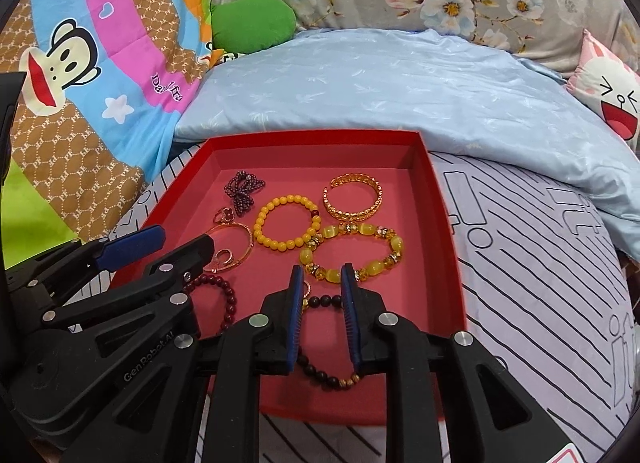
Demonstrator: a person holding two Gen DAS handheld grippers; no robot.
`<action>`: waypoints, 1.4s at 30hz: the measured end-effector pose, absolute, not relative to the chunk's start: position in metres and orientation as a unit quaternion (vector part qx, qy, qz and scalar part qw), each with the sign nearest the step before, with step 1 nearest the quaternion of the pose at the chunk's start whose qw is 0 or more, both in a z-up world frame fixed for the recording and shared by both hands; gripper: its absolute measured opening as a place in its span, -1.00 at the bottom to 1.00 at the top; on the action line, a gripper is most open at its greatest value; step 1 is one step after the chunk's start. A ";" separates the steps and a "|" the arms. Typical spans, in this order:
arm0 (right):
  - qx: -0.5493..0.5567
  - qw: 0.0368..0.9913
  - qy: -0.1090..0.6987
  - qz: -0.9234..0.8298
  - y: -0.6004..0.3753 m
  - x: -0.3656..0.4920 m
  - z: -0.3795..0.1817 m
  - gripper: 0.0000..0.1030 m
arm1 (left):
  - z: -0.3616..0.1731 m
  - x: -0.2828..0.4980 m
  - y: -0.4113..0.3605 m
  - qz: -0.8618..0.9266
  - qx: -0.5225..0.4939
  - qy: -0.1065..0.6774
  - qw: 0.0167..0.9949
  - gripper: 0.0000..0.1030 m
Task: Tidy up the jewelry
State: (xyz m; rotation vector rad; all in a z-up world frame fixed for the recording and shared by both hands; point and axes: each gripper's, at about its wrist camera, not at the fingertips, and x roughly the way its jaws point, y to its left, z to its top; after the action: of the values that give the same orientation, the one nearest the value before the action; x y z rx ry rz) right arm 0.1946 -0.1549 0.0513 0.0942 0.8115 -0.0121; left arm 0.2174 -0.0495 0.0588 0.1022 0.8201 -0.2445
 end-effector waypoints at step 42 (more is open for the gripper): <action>0.062 0.919 0.387 -0.043 -0.164 0.126 0.068 0.63 | 0.068 0.160 -0.012 -0.064 0.028 0.397 0.915 0.66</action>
State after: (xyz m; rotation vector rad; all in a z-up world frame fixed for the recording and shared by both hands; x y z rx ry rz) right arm 0.1260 -0.1644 0.0683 0.1273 0.7960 -0.0876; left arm 0.1596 -0.0120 0.0685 0.0574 0.8180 -0.1324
